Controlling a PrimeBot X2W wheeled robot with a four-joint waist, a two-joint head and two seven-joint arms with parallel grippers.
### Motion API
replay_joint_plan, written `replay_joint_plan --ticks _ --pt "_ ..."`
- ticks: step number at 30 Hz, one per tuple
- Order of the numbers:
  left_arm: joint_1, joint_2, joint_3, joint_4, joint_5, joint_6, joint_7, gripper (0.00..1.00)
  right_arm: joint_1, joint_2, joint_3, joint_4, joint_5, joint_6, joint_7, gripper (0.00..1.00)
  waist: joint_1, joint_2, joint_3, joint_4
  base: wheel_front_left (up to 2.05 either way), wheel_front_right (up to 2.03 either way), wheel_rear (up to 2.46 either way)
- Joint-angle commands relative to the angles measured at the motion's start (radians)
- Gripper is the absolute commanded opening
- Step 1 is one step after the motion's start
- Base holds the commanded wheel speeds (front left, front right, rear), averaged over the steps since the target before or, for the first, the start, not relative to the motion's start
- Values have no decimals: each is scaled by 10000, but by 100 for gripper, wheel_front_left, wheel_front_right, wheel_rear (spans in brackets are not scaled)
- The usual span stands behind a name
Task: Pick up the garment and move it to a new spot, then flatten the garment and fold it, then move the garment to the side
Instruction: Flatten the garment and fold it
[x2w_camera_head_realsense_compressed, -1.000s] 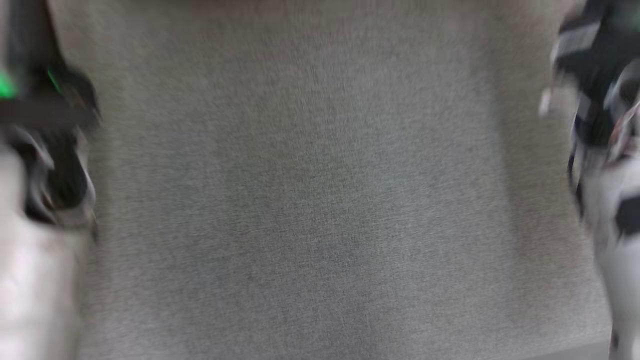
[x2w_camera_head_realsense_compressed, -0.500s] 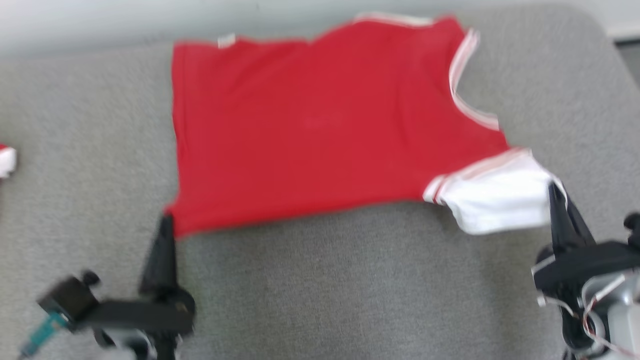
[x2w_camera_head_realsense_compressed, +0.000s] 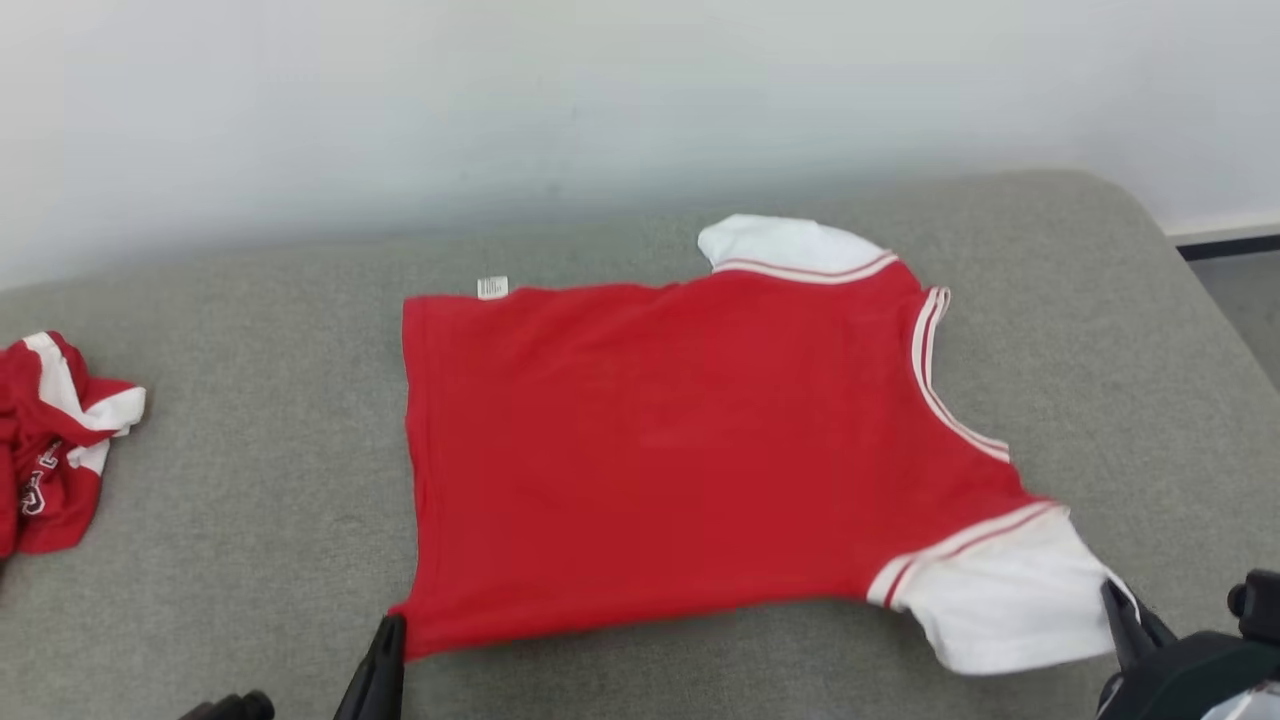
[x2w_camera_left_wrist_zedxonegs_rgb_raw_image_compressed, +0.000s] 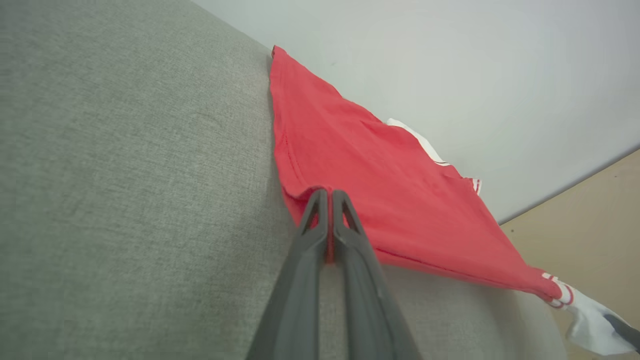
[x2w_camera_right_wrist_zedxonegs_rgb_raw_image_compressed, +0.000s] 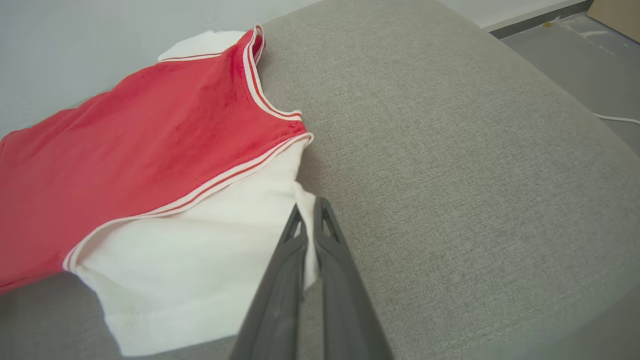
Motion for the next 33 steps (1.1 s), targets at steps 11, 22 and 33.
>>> replay_joint_plan --ticks 11,22,33 --pt "948 416 -278 -32 211 439 617 0 911 -15 40 308 -577 -23 826 0 3 3 -338 162 0 0 0" --pt "1066 519 -497 -182 352 706 904 0 989 -12 217 -261 -608 -23 1594 0 3 3 -390 290 0 0 0" --pt "-261 312 -652 -272 235 900 1621 0 -687 -7 628 -156 -930 -23 1684 0 3 3 -93 299 0 0 0"
